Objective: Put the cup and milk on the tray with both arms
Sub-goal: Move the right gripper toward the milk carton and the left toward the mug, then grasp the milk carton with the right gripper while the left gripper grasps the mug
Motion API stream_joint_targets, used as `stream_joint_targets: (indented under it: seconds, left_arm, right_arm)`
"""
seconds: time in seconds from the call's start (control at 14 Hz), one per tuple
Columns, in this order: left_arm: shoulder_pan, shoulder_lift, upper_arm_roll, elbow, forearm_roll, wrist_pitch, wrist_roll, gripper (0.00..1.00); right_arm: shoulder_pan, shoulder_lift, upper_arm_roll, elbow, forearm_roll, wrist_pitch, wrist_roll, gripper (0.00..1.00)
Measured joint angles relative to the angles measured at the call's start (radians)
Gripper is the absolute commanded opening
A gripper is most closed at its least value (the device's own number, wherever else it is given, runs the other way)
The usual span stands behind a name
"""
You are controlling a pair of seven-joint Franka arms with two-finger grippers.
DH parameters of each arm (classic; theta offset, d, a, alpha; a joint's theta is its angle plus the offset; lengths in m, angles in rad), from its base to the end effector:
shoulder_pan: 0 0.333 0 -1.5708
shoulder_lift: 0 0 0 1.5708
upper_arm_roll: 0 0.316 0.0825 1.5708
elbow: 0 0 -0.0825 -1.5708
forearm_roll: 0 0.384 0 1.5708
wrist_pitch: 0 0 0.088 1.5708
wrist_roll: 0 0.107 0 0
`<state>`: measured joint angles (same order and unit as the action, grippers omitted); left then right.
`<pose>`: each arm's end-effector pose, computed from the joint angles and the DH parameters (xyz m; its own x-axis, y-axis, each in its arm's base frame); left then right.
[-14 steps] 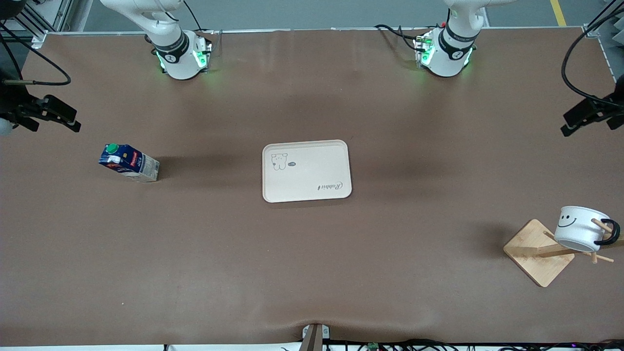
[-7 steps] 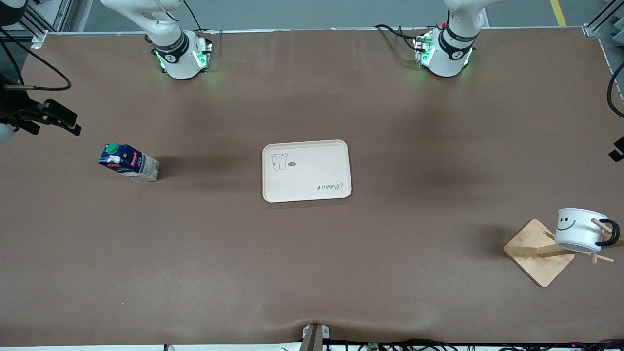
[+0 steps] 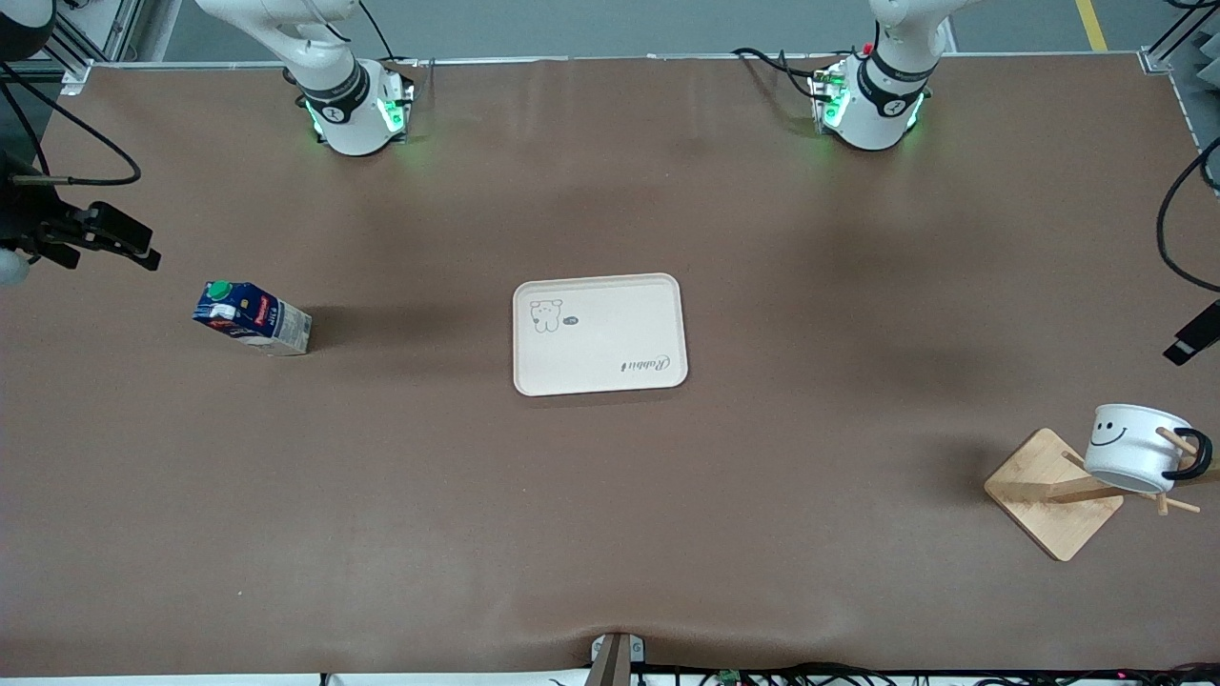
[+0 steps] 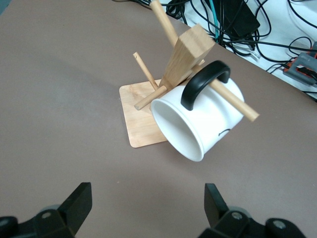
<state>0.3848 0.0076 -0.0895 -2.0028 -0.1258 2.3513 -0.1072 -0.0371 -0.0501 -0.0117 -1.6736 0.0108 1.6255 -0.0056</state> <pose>0.5614 0.1690 0.4883 0.8323 0.4561 0.3152 0.4313 -0.8898 0.1488 0.5420 -0.0255 0.6081 0.9990 -0.0438 0.0021 -0.0437 -0.9990 -0.0114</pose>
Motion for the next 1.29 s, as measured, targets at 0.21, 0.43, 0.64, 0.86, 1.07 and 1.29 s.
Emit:
stream_joint_targets:
  seconds: [0.21, 0.43, 0.64, 0.86, 1.07, 1.29]
  left_arm:
    - [-0.003, -0.016, -0.014, -0.097, 0.0, 0.146, 0.0, 1.0]
    - [-0.007, -0.026, -0.051, -0.163, 0.0, 0.253, -0.006, 1.0]
    - [-0.016, -0.017, -0.064, -0.181, 0.0, 0.337, -0.006, 1.0]
    - [-0.02, 0.019, -0.072, -0.185, 0.0, 0.404, -0.003, 0.96]
    - [-0.02, 0.08, -0.089, -0.181, 0.0, 0.503, 0.003, 0.79]
    - [-0.022, 0.142, -0.102, -0.146, 0.0, 0.544, 0.008, 0.41]
  right_arm:
    - [0.0, 0.005, 0.001, 0.006, 0.0, 0.0, 0.0, 1.0]
    - [0.0, 0.019, 0.001, 0.006, 0.0, -0.001, 0.0, 1.0]
    - [0.0, 0.037, 0.001, 0.007, 0.0, 0.002, 0.0, 1.0]
    - [0.003, 0.044, 0.002, 0.008, 0.0, 0.002, 0.0, 1.0]
    - [0.003, 0.054, 0.002, 0.008, 0.0, 0.003, 0.0, 1.0]
    - [0.003, 0.075, 0.002, 0.008, -0.001, 0.002, 0.0, 1.0]
